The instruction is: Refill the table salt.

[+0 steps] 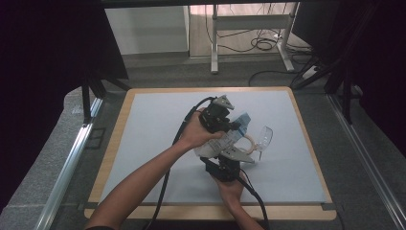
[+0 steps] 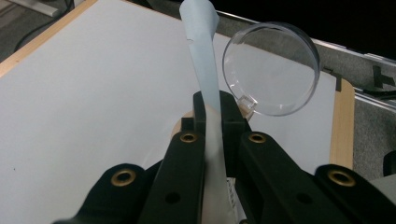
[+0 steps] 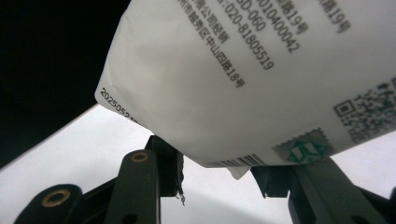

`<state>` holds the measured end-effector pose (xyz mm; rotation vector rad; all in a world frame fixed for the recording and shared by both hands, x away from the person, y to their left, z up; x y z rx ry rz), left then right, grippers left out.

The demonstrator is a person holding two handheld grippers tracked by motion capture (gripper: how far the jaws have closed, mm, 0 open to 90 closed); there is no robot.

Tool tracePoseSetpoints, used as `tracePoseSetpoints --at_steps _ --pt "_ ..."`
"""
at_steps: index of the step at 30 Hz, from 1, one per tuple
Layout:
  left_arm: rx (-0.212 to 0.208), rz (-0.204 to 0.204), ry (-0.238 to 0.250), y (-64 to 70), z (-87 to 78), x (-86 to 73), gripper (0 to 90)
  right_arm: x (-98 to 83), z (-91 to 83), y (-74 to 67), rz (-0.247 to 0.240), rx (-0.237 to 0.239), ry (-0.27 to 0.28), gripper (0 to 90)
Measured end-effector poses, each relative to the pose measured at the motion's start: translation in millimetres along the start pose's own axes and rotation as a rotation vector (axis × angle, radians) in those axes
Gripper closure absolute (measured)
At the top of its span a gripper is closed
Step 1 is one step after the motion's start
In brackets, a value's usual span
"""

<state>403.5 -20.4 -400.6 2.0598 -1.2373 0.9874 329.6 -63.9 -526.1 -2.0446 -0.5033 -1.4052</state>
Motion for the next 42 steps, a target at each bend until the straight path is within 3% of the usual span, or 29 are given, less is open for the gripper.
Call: tracePoseSetpoints --at_steps 22,42 --pt "-0.001 -0.005 -0.074 -10.6 23.3 12.6 89.8 9.4 -4.9 5.4 0.112 0.039 0.012 61.6" --pt "-0.011 0.003 -0.094 -11.1 26.5 12.8 89.8 10.2 -7.1 4.8 0.106 0.053 0.015 62.0"
Point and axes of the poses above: each handheld gripper's, and its own axes: z roughly forward along the jaws, x roughly out of its top, y roughly to its right, the point moved 4 cm from there along z, roughly forward along the jaws, and after that the axes turned 3 degrees about y, right-handed, at the moved point
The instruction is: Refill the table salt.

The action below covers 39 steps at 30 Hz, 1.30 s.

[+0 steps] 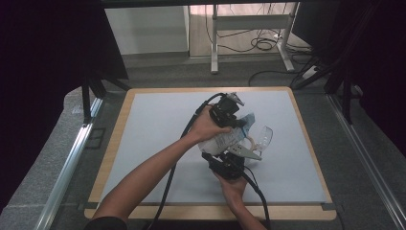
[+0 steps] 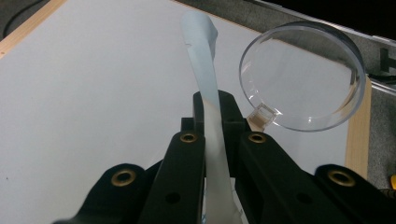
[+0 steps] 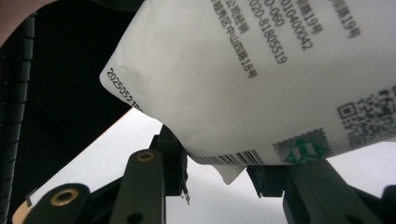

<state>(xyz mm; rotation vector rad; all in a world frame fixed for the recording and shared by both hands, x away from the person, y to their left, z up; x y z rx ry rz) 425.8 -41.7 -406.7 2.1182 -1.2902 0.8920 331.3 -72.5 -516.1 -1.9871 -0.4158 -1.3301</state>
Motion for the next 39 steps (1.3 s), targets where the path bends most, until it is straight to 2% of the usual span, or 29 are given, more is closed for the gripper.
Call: tracePoseSetpoints --at_steps 20,39 --pt "-0.009 0.014 -0.013 2.2 -0.7 1.5 89.8 1.7 -1.5 -5.5 0.008 -0.001 0.010 62.3" --pt "-0.014 0.016 -0.021 0.5 -0.9 -0.5 89.7 0.5 -2.4 -4.8 -0.001 0.008 0.003 62.3"
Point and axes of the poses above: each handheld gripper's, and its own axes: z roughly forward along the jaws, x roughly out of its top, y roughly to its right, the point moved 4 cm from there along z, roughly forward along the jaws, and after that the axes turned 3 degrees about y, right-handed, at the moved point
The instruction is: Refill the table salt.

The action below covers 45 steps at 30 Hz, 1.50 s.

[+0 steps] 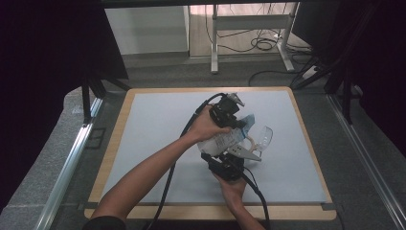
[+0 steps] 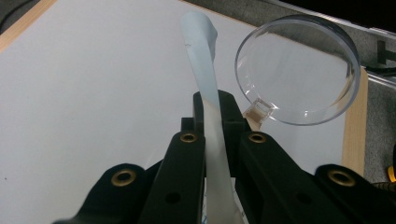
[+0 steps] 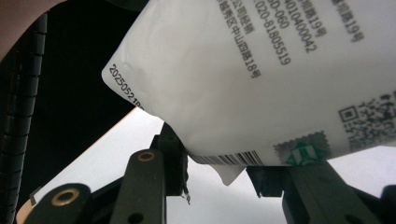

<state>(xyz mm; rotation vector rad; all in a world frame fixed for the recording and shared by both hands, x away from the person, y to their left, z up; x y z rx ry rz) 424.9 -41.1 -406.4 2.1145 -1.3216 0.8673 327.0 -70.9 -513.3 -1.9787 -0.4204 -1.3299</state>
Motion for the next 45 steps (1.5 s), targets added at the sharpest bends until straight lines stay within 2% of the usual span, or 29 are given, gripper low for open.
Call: tracePoseSetpoints --at_steps 37,45 --pt "0.001 0.008 -0.009 3.4 -1.2 3.0 89.7 1.8 -4.4 -1.7 -0.007 0.012 0.009 62.5" --pt "0.004 0.014 -0.013 3.5 -1.5 3.7 89.7 2.5 -5.7 -2.8 0.006 0.025 0.009 62.6"
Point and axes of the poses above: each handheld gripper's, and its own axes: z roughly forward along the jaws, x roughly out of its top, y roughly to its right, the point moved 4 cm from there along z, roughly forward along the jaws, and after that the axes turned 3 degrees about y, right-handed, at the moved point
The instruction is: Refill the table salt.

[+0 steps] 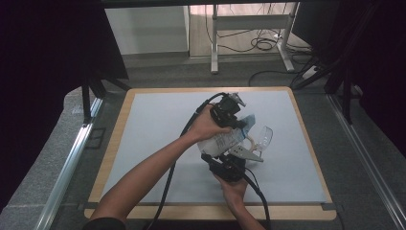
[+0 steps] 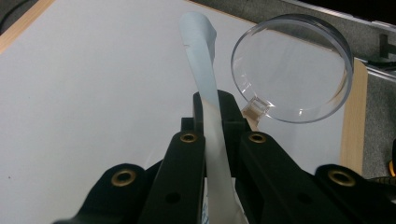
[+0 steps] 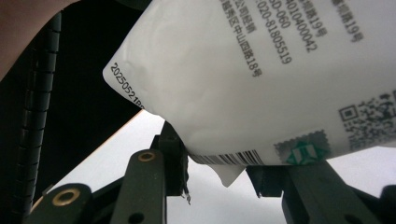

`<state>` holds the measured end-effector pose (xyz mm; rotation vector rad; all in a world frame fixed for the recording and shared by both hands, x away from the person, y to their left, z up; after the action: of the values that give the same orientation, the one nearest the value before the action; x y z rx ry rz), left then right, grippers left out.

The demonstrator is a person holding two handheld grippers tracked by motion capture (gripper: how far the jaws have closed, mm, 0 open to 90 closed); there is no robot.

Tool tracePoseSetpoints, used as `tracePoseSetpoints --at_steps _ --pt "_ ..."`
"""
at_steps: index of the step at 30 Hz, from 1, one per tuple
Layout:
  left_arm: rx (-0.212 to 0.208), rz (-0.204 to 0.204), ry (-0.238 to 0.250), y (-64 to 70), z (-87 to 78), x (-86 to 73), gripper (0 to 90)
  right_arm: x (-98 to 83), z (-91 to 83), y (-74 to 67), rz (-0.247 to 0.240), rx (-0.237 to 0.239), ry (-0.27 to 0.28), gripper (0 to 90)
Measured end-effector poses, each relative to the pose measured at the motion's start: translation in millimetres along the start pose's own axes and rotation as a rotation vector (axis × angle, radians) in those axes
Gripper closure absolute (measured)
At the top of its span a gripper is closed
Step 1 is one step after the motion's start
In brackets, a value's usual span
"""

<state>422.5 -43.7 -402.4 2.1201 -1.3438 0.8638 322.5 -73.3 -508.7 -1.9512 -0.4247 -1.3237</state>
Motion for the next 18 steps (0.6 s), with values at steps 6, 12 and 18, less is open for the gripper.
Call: tracePoseSetpoints --at_steps 6,12,18 --pt "0.003 -0.004 -0.008 -0.6 1.9 1.1 89.8 0.8 1.0 -0.2 0.015 -0.001 0.002 62.6" --pt "0.001 -0.003 -0.015 -1.5 3.8 1.6 89.8 1.5 1.4 0.2 0.032 0.000 0.000 62.7" --pt "0.001 0.003 -0.019 -1.8 5.9 2.4 89.7 1.7 1.7 1.6 0.035 -0.008 0.000 62.6"
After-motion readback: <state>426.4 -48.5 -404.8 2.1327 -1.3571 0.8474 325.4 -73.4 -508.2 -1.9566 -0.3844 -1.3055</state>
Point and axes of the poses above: each handheld gripper's, and its own axes: z roughly forward along the jaws, x roughly out of its top, y roughly to its right, the point moved 4 cm from there along z, roughly forward along the jaws, and after that the axes turned 3 degrees about y, right-handed, at the moved point
